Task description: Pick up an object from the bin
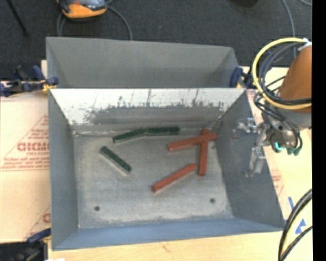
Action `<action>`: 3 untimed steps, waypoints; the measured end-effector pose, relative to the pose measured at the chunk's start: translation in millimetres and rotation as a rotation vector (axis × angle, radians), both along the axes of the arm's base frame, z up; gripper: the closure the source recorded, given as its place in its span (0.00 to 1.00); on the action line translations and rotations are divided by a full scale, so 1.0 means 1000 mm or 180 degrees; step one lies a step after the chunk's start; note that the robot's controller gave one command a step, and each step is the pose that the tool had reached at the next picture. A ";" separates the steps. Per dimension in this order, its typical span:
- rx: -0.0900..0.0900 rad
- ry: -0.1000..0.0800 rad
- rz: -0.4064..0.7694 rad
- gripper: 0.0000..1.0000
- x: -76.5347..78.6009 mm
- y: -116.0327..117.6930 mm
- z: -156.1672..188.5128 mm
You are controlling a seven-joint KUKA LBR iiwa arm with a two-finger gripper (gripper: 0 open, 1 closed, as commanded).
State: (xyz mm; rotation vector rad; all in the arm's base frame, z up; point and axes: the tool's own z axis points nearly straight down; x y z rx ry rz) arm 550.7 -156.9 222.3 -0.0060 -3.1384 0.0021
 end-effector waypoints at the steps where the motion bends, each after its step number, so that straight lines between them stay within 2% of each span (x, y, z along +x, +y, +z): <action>1: -0.0005 -0.0025 0.0011 0.00 0.002 0.001 0.005; 2: -0.0011 -0.0046 0.0280 0.00 0.036 0.013 -0.032; 3: 0.0001 -0.0026 0.0570 0.00 0.069 0.027 -0.080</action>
Offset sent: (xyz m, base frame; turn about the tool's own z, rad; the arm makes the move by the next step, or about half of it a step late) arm 0.0697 0.0306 -0.0810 -0.1857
